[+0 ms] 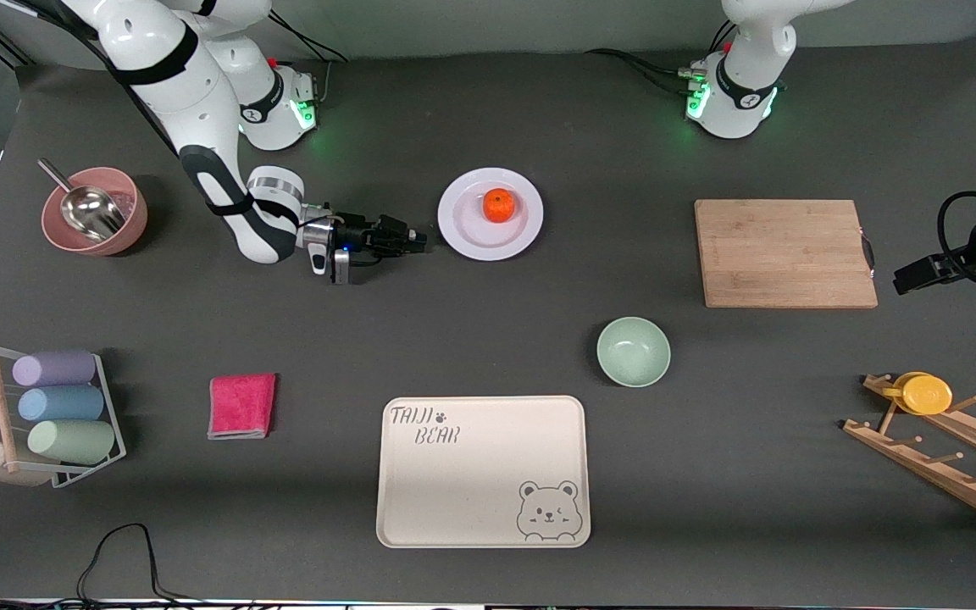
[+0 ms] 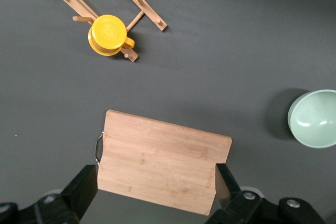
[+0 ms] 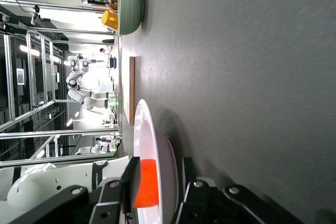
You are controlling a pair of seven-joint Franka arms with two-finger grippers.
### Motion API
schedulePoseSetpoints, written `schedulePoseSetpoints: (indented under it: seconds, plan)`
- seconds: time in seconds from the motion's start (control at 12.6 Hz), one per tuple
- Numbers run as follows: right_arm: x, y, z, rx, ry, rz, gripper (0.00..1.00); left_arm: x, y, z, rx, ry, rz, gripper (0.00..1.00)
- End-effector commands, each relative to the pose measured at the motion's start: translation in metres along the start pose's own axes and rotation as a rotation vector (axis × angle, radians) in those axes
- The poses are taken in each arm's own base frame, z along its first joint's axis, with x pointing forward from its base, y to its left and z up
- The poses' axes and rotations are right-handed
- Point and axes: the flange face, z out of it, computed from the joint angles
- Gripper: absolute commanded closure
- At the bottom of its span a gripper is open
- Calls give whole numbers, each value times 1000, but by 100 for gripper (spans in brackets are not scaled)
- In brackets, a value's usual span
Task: Place orange and plate with both arms
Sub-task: 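Raise the left gripper back to rest while the right gripper nears the plate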
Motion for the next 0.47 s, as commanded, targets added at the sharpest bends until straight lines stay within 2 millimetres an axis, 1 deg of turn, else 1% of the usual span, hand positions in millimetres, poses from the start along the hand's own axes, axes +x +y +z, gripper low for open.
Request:
schedulePoseSetpoints:
  seconds: [0.0,0.16,0.24,0.4]
  plan:
    - [-8,5,29,-20,-3,-4,60,-18,10,-17,-7,-18,45,0]
    - [-7,4,33,-30,-5,-17,60,-23,13,-18,-6,-38,53,0]
    - [-9,3,36,-29,-12,-38,60,-25,14,-17,-8,-49,56,0]
    - [-17,3,43,-24,-35,-48,60,-36,22,-21,-7,-63,73,0]
